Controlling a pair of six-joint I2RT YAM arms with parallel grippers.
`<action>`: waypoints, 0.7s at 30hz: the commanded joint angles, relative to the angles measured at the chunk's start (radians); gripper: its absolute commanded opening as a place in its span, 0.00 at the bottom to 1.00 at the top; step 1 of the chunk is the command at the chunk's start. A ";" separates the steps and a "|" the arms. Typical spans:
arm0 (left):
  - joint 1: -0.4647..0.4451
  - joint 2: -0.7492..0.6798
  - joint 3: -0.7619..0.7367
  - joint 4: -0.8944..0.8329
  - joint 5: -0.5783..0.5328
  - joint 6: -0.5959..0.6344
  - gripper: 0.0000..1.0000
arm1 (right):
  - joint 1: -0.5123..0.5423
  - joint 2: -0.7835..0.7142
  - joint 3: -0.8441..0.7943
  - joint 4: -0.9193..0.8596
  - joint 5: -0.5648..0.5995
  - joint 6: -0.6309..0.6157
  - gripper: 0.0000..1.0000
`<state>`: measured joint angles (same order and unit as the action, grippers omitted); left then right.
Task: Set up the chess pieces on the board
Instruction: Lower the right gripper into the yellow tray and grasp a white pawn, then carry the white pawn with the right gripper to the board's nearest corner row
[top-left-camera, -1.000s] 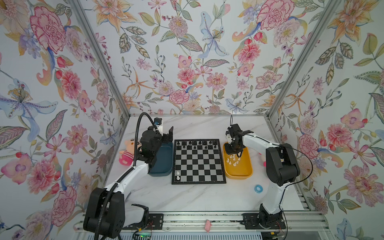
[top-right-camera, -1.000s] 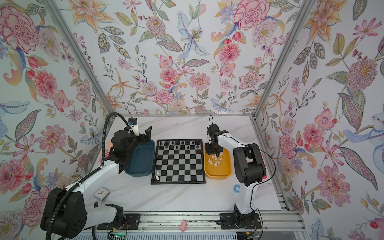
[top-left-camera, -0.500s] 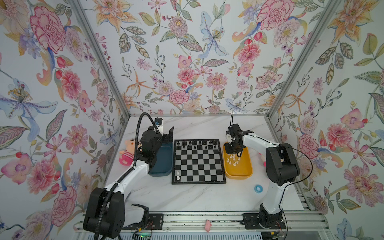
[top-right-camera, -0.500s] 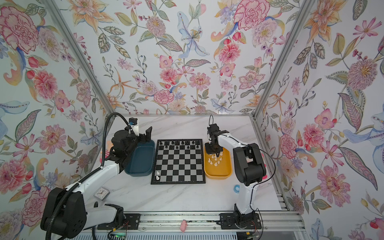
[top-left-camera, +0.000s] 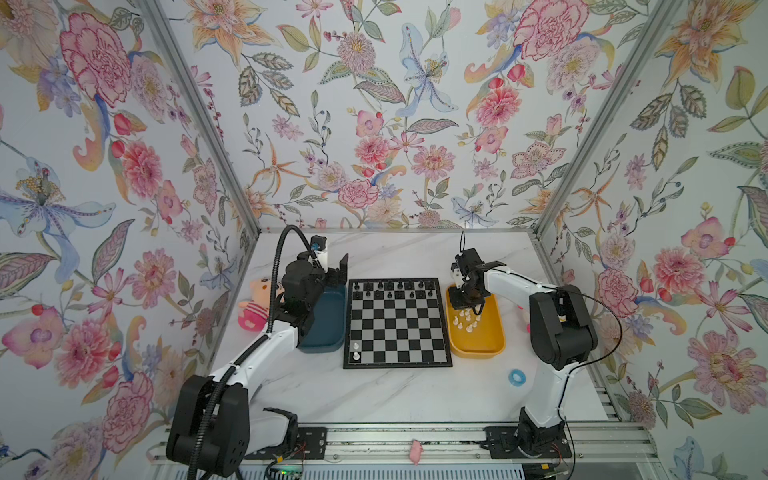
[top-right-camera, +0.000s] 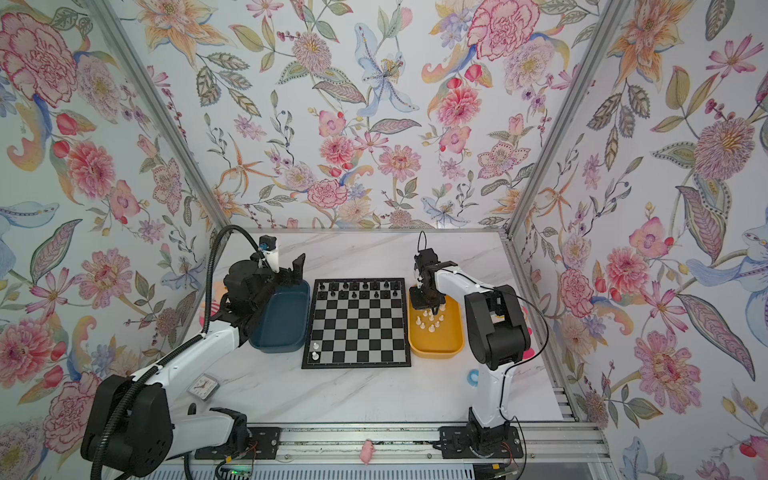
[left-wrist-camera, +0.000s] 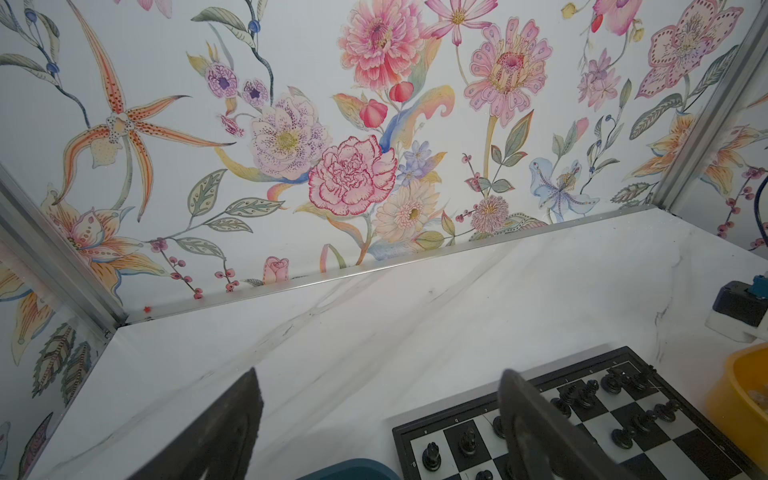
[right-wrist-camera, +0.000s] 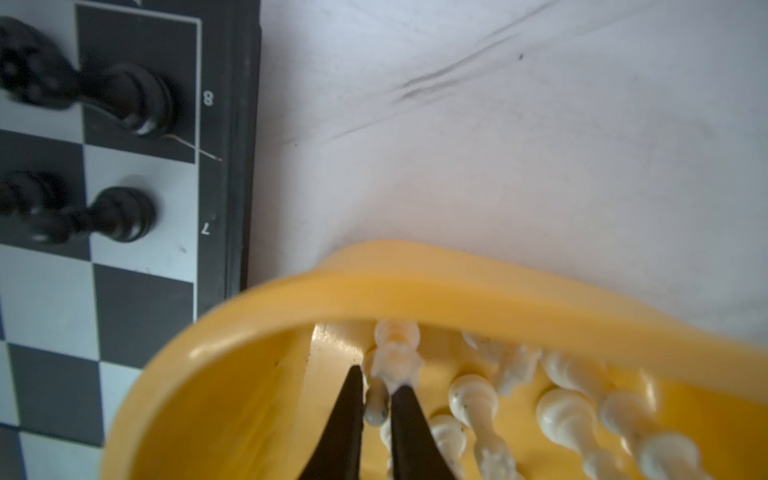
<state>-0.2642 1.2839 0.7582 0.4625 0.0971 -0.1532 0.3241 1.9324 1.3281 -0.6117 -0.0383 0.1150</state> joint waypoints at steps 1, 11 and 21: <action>-0.011 -0.006 0.032 -0.021 -0.014 0.018 0.90 | -0.006 0.014 0.020 -0.006 -0.010 0.014 0.12; -0.014 -0.020 0.026 -0.024 -0.019 0.025 0.91 | -0.003 -0.030 0.037 -0.045 0.006 0.019 0.01; -0.013 -0.065 -0.005 -0.023 -0.054 0.034 0.91 | 0.060 -0.156 0.116 -0.214 0.103 0.028 0.00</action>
<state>-0.2668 1.2579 0.7582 0.4435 0.0780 -0.1379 0.3504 1.8427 1.4063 -0.7322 0.0189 0.1257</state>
